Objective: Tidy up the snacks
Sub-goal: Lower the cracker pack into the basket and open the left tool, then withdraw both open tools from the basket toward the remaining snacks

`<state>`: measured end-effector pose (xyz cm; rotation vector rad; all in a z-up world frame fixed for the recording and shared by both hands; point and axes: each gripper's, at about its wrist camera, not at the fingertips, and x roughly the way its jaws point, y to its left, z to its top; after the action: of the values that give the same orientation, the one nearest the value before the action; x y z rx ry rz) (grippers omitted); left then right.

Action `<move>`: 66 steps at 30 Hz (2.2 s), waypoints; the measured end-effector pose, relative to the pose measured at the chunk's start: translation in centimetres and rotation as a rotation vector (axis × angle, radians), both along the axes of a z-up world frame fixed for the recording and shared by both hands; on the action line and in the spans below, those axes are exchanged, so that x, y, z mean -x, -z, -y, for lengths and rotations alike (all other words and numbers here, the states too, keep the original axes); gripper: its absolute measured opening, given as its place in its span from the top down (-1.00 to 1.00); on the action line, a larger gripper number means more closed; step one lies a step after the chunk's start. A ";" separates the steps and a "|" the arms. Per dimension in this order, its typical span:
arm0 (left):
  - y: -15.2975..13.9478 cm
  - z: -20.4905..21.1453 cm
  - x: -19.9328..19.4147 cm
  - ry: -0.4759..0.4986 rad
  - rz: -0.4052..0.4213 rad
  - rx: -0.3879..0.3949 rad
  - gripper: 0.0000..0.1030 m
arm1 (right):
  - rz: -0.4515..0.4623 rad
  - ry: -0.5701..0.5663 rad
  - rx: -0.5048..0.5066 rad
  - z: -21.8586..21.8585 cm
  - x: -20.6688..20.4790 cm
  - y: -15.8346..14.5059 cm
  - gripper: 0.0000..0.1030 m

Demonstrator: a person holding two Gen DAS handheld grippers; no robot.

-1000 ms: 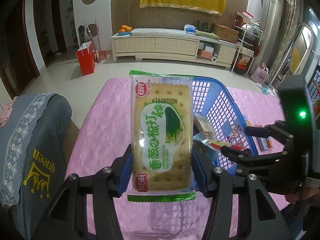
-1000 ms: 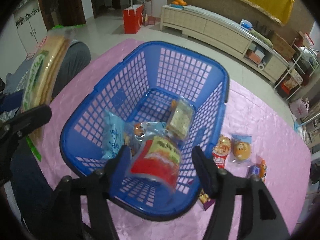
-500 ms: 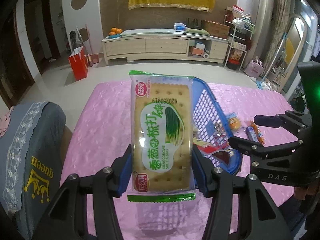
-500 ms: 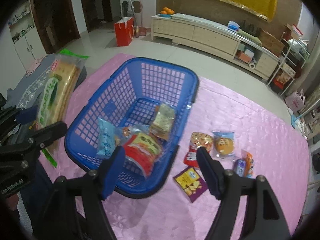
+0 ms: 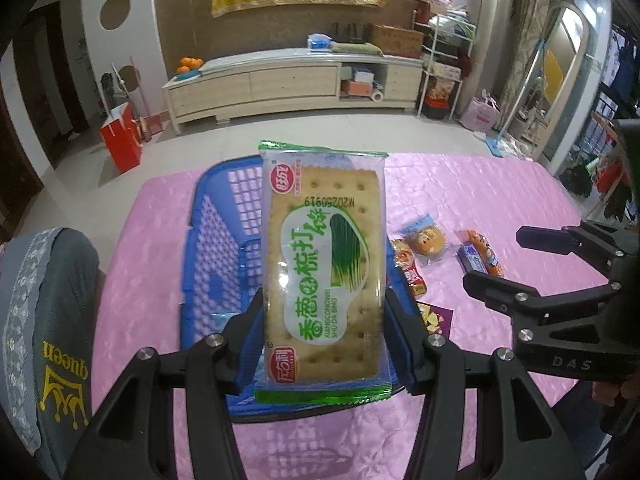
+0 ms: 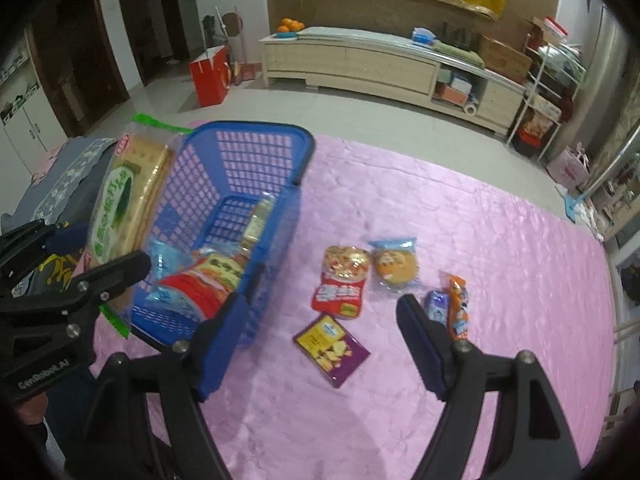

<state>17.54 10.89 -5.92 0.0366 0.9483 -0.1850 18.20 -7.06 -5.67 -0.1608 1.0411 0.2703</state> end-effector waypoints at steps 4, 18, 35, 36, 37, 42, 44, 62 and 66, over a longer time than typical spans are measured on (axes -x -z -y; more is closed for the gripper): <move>1.2 1.0 -1.1 0.004 -0.027 -0.005 0.00 | -0.010 0.019 -0.003 1.2 -0.2 0.5 -0.57; 3.5 1.9 -2.1 0.019 -0.099 -0.026 -0.20 | -0.043 0.034 -0.017 2.5 -0.8 1.8 -0.57; -2.6 3.2 2.6 0.062 0.044 0.037 -0.59 | 0.043 0.050 -0.050 4.1 3.2 -3.2 -0.57; -2.9 3.6 2.9 0.068 0.051 0.040 -0.59 | 0.050 0.054 -0.051 4.5 3.5 -3.6 -0.57; -3.0 3.9 3.2 0.071 0.053 0.041 -0.59 | 0.055 0.055 -0.051 4.7 3.8 -3.7 -0.57; -3.1 6.3 4.3 0.094 0.053 0.048 -0.59 | 0.070 0.076 -0.050 6.8 5.1 -4.3 -0.57; -3.0 7.2 4.5 0.101 0.046 0.053 -0.59 | 0.071 0.092 -0.049 8.0 5.5 -4.3 -0.57; 2.8 18.2 3.7 0.025 -0.112 0.035 -0.59 | 0.025 0.219 -0.098 18.5 5.6 0.1 -0.57; 5.3 19.0 2.9 0.024 -0.154 0.012 -0.59 | -0.009 0.221 -0.102 19.7 5.2 2.5 -0.57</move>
<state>14.66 -8.15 -11.24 0.0228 1.1004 -0.2175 13.01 -26.77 -8.16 0.0476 1.0422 0.1232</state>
